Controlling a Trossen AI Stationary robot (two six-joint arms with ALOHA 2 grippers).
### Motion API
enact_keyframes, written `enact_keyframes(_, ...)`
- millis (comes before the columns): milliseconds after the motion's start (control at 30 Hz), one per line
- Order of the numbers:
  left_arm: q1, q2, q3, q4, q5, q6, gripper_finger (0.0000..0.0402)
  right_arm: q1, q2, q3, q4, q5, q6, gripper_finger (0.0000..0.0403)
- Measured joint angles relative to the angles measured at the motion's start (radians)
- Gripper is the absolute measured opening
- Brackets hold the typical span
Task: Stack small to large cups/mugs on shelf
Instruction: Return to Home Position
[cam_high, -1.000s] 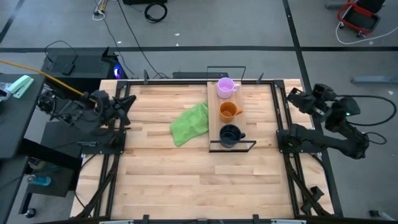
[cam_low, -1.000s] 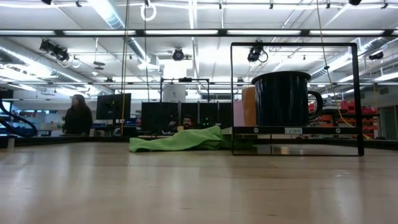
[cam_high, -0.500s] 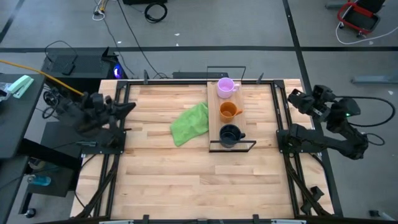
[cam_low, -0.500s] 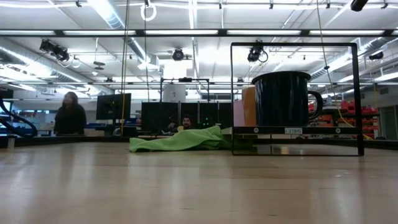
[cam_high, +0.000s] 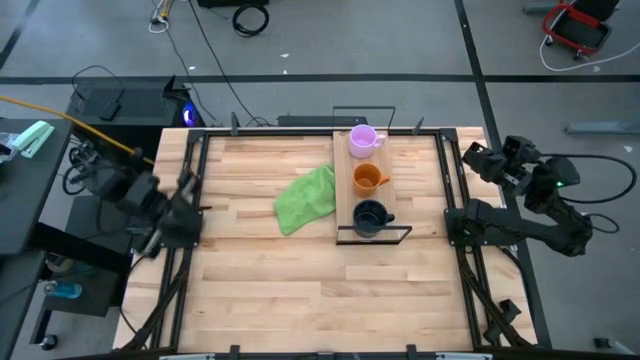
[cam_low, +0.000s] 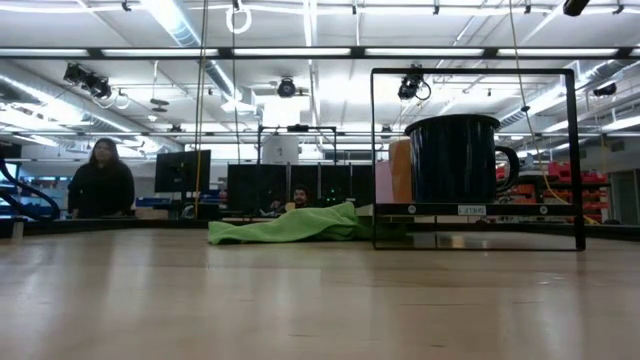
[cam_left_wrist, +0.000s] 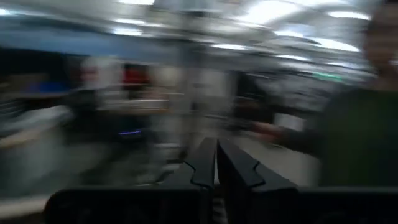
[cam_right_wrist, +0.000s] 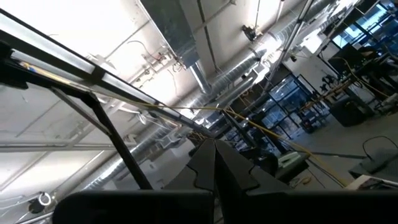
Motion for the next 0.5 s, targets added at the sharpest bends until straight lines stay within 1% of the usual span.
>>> enact_keyframes(67, 0.0, -0.001, -0.001, -0.001, 0.203, 0.014, 0.0021, 0.0, 0.0, 0.0, -0.002, -0.001, 0.02, 0.0012)
enact_keyframes(100, 0.0, -0.004, -0.001, 0.001, 0.272, 0.015, 0.0021, 0.0, 0.0, 0.0, -0.003, -0.002, 0.039, 0.0012)
enact_keyframes(133, 0.0, -0.011, -0.001, -0.002, 0.302, 0.014, 0.0021, 0.0, 0.0, 0.0, -0.004, -0.003, 0.059, 0.0012)
enact_keyframes(267, 0.0, -0.022, 0.0, -0.018, 0.315, -0.045, 0.0027, 0.0, 0.0, 0.0, -0.005, -0.004, 0.107, 0.0012)
enact_keyframes(367, 0.009, -0.031, 0.0, -0.036, 0.313, -0.007, 0.0031, 0.0, 0.0, 0.0, -0.005, -0.008, 0.135, 0.0012)
enact_keyframes(500, 0.029, -0.102, -0.001, -0.105, 0.313, 0.008, 0.003, 0.0, -0.002, 0.0, -0.008, -0.057, 0.047, 0.0012)
